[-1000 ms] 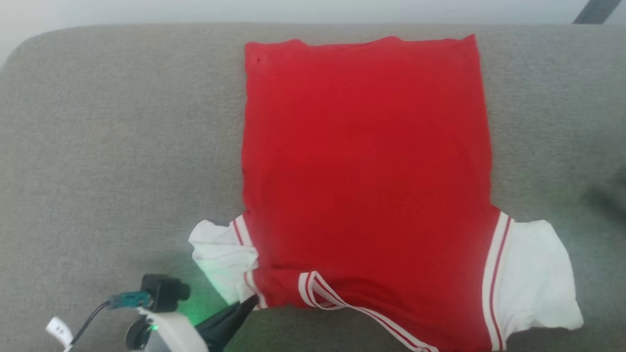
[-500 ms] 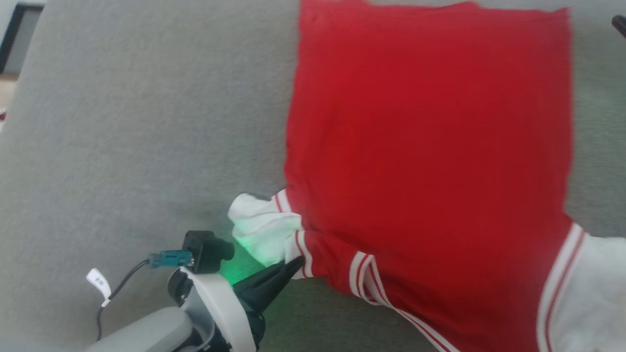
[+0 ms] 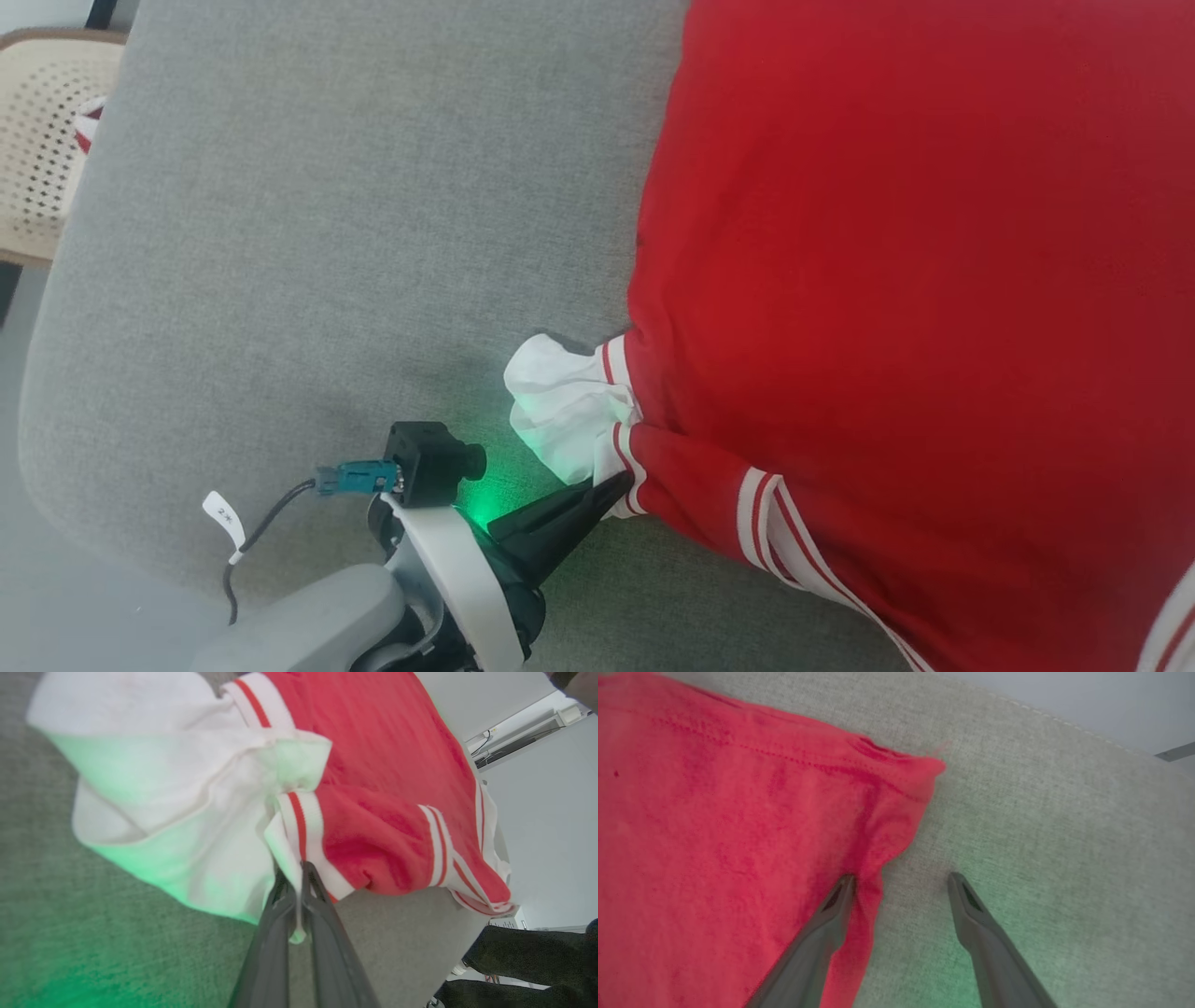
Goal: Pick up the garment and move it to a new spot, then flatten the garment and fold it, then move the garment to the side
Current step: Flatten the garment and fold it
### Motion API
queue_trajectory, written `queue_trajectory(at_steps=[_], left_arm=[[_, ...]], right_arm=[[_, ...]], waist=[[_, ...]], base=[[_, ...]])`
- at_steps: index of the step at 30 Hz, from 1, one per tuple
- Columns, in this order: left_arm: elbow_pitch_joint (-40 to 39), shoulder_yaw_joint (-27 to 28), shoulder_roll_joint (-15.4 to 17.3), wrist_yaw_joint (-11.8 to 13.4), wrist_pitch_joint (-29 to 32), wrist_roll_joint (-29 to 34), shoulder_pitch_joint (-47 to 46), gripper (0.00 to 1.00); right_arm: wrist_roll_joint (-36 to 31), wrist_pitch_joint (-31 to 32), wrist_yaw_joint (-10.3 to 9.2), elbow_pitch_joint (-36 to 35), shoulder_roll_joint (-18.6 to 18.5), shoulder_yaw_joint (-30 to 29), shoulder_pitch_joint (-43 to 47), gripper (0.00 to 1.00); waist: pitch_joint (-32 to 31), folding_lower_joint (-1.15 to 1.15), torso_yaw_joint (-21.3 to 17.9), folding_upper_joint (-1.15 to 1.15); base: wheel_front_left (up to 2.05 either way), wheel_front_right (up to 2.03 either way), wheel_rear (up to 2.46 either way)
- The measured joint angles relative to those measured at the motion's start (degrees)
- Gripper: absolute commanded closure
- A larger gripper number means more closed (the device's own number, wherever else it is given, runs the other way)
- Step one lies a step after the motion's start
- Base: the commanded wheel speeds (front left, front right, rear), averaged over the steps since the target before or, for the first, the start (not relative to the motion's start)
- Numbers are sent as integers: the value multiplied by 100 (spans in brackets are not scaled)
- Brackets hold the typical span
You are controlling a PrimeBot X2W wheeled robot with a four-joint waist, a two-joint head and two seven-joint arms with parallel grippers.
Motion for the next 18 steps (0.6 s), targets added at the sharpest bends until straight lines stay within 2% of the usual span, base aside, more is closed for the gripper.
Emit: queue_trajectory(at_steps=[3, 4, 6, 7, 13, 18], left_arm=[[13, 2, -21, -11, -29, 19, -19, 100], [22, 2, -30, -13, -47, 25, -20, 100], [45, 2, -46, -16, -56, 36, -23, 100], [58, 3, -51, -16, -59, 36, -24, 100], [190, 100, -35, -15, -115, 34, -1, 100], [261, 212, 164, 10, -146, -3, 215, 100]], right_arm=[[0, 64, -3, 65, 33, -4, -66, 0], [-2, 58, -3, 79, 36, -2, -82, 17], [-33, -15, -2, 151, 63, -1, -101, 94], [-54, -42, 0, 179, 91, 10, -100, 100], [45, -428, 1, 86, 169, -8, 149, 100], [153, -672, 2, -608, -154, 157, 437, 100]], waist=[[54, 0, 35, 0], [55, 0, 37, 0], [50, 0, 34, 0], [40, 0, 21, 0], [-176, 0, -112, 0], [-520, 0, -302, 0]], base=[[0, 0, 0], [0, 0, 0], [0, 0, 0], [0, 0, 0], [0, 0, 0], [0, 0, 0]])
